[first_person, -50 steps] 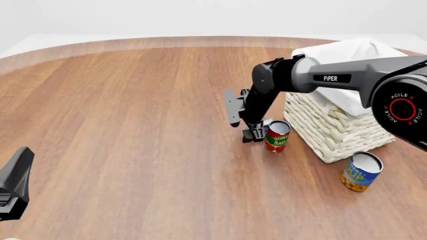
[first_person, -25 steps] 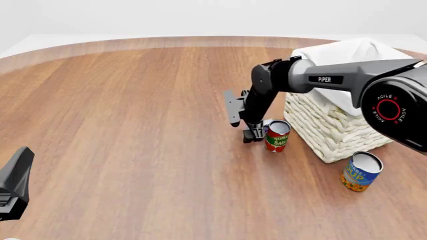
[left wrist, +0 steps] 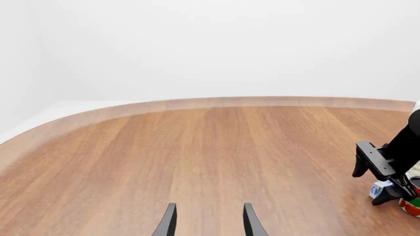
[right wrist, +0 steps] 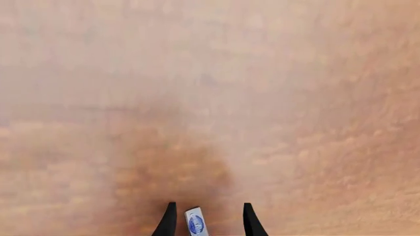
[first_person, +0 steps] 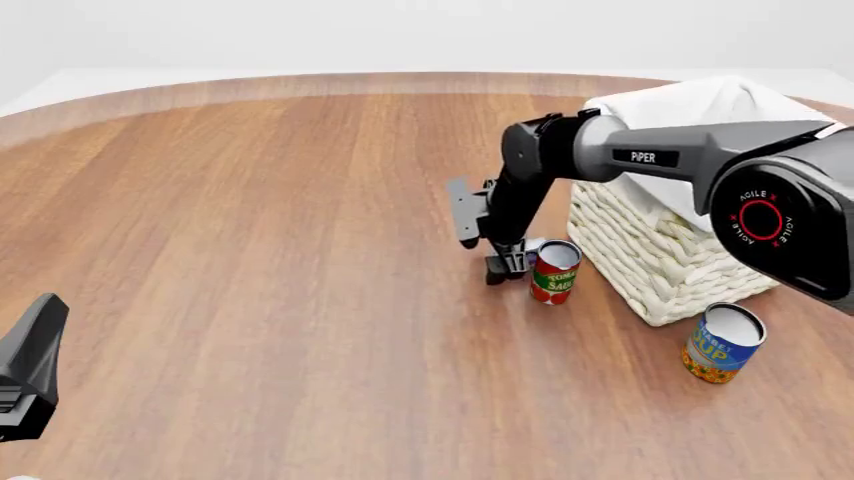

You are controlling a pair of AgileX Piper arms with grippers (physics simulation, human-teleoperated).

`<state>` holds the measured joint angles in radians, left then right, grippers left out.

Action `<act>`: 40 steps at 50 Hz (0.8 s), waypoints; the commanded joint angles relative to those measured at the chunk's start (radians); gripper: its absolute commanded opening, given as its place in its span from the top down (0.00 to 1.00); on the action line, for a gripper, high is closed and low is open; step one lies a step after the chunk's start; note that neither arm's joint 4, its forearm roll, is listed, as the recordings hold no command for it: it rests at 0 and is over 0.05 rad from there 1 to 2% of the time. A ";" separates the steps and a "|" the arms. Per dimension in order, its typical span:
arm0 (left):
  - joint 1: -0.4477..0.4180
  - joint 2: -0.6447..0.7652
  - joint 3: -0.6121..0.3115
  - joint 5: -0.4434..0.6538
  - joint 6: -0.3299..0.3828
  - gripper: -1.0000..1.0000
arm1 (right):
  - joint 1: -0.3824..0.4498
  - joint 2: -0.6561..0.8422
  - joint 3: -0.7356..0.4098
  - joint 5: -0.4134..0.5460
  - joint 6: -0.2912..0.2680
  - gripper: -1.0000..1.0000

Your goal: Pick up the alphabet soup and the cream cheese box, and put them in the basket.

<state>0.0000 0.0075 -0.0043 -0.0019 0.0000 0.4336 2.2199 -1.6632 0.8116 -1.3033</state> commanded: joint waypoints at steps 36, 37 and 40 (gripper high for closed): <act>0.000 0.000 0.000 0.000 0.000 0.00 | -0.009 0.046 -0.003 -0.054 -0.062 1.00; 0.000 0.000 0.000 0.000 0.000 0.00 | -0.008 0.045 0.000 -0.056 -0.064 1.00; 0.000 0.000 0.000 0.000 0.000 0.00 | -0.008 0.044 -0.001 -0.055 -0.068 1.00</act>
<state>0.0000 0.0075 -0.0043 -0.0019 0.0000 0.4262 2.2377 -1.6668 0.7763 -1.3674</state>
